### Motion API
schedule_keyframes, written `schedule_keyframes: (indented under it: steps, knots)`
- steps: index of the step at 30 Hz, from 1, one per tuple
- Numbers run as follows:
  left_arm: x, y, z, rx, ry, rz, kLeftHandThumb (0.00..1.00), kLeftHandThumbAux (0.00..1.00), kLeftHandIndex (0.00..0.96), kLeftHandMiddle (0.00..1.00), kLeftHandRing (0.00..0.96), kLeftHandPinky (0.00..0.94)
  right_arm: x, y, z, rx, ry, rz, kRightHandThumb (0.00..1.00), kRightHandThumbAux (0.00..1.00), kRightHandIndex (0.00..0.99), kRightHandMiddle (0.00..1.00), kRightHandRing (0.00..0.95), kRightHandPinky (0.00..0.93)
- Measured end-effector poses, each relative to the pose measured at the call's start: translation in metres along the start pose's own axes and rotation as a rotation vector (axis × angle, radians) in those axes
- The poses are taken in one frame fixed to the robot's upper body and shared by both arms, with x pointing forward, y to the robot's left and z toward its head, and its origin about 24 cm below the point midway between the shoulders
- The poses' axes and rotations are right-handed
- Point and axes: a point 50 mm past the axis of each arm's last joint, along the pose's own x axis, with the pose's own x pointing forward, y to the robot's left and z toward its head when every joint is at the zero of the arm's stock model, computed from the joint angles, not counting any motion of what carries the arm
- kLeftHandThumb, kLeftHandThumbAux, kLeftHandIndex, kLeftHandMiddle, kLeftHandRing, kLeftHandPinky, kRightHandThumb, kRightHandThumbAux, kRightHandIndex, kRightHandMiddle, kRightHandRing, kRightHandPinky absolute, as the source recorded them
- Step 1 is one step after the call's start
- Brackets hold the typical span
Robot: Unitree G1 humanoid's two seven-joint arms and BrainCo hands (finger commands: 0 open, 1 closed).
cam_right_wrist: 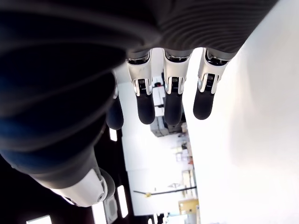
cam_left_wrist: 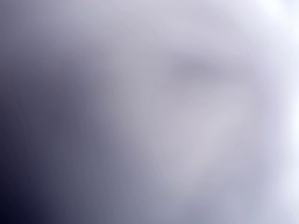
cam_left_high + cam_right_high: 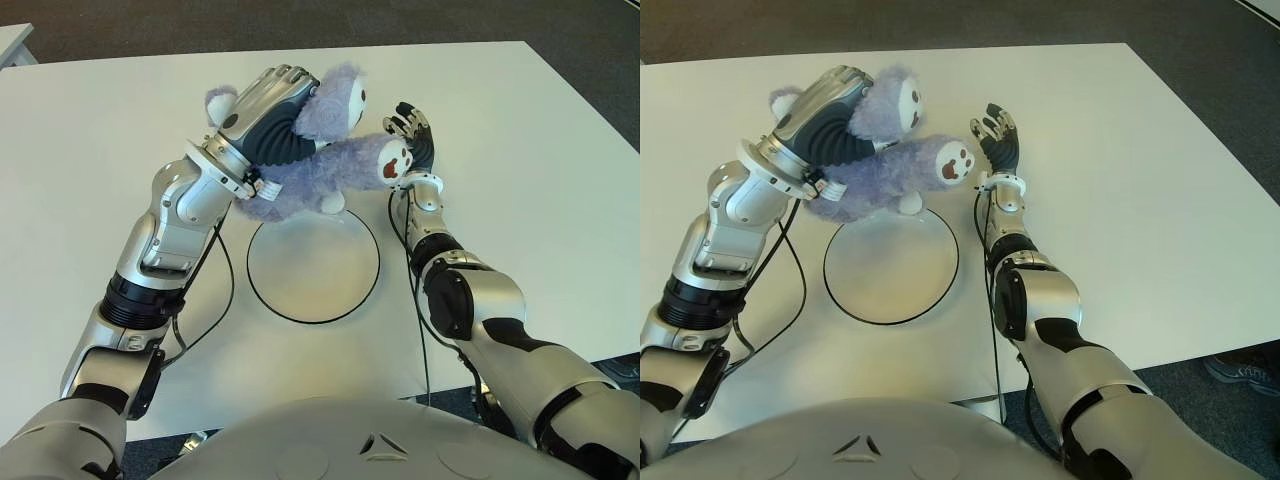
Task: Put the doll into the plate.
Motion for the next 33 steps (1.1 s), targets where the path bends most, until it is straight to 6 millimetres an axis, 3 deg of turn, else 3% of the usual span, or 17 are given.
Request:
schedule_keyframes:
  steps: [33]
  knots:
    - [-0.007, -0.015, 0.006, -0.140, -0.006, -0.019, 0.909, 0.651, 0.741, 0.838, 0.847, 0.828, 0.000, 0.000, 0.000, -0.001, 0.000, -0.002, 0.447, 0.776, 0.188, 0.163, 0.142, 0.164]
